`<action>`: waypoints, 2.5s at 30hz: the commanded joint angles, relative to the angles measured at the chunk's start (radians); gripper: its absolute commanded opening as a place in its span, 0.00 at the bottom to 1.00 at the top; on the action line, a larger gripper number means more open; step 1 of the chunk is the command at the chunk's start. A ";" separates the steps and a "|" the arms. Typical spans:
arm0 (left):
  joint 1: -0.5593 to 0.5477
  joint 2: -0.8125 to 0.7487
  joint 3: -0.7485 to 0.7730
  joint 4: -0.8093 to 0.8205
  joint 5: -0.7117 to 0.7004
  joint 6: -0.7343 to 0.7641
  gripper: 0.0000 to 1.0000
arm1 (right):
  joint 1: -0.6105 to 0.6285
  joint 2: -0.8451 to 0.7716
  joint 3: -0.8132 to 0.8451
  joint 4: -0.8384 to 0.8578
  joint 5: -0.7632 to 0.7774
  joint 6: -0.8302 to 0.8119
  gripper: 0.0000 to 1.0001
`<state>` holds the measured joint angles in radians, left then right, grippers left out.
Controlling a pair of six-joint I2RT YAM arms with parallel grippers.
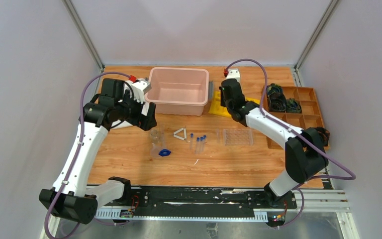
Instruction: Organize the chemistry lab equipment
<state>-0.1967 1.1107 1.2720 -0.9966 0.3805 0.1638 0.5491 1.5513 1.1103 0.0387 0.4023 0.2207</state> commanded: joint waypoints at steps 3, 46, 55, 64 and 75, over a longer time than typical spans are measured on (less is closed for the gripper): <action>0.001 -0.006 0.015 0.012 0.009 -0.003 1.00 | -0.009 0.047 -0.020 0.010 0.005 0.019 0.00; 0.002 -0.010 0.013 0.012 0.014 -0.004 1.00 | 0.005 -0.044 -0.045 0.033 0.031 -0.003 0.00; 0.002 -0.007 0.006 0.013 0.015 0.003 1.00 | 0.005 0.009 -0.009 0.061 0.064 -0.035 0.00; 0.002 -0.005 0.007 0.012 0.017 0.009 1.00 | 0.005 0.056 -0.009 0.079 0.048 -0.020 0.00; 0.001 -0.004 0.007 0.012 0.015 0.017 1.00 | 0.003 0.085 -0.007 0.083 0.033 -0.008 0.00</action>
<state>-0.1967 1.1107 1.2716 -0.9966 0.3817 0.1692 0.5495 1.6299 1.0740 0.0948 0.4343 0.2001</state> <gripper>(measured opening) 0.997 0.133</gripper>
